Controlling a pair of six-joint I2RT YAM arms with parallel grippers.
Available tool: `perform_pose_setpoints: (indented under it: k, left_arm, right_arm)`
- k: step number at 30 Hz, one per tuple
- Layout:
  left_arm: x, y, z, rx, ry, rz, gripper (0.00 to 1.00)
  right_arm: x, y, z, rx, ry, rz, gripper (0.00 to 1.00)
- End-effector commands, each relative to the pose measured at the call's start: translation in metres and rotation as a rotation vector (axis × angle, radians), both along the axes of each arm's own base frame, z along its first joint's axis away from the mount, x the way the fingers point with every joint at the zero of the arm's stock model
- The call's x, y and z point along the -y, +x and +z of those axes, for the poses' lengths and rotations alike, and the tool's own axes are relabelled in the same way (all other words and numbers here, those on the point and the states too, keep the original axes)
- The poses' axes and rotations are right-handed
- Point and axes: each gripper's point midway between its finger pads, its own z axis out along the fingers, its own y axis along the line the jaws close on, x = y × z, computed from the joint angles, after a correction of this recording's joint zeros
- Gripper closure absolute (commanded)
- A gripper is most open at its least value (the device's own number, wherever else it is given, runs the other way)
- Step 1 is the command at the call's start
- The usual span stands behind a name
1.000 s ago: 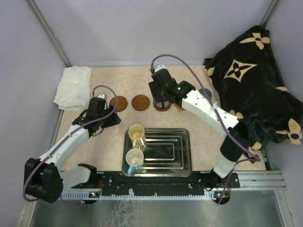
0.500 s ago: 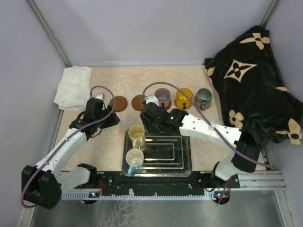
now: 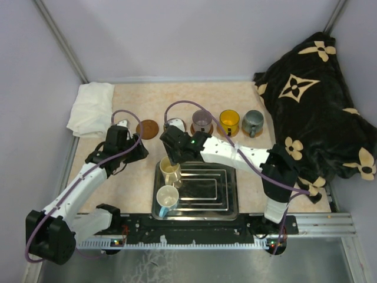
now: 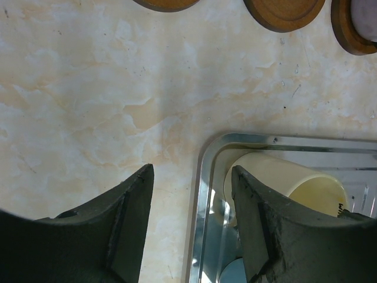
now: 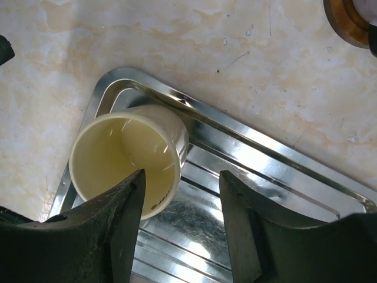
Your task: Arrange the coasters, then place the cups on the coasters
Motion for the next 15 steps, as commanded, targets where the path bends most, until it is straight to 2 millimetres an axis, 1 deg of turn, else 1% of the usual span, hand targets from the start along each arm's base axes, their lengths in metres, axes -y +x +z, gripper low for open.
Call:
perform_pose_setpoints:
  k: [1, 5, 10, 15]
  left_arm:
    - [0.000, -0.002, -0.001, 0.004, -0.002, 0.005, 0.38]
    - [0.000, -0.002, -0.003, -0.001, 0.003, 0.003, 0.38]
    - [-0.001, -0.002, -0.003, -0.001, 0.005, 0.004, 0.38]
    - [-0.002, -0.003, -0.005, -0.003, 0.009, 0.009, 0.38]
  right_arm:
    - [-0.016, 0.004, 0.015, 0.008, 0.059, -0.022, 0.47]
    - [-0.015, 0.003, 0.007, -0.013, 0.042, -0.040, 0.50]
    - [-0.016, -0.004, -0.011, -0.061, 0.019, -0.030, 0.58]
    - [-0.021, -0.008, -0.021, -0.085, 0.021, -0.017, 0.59]
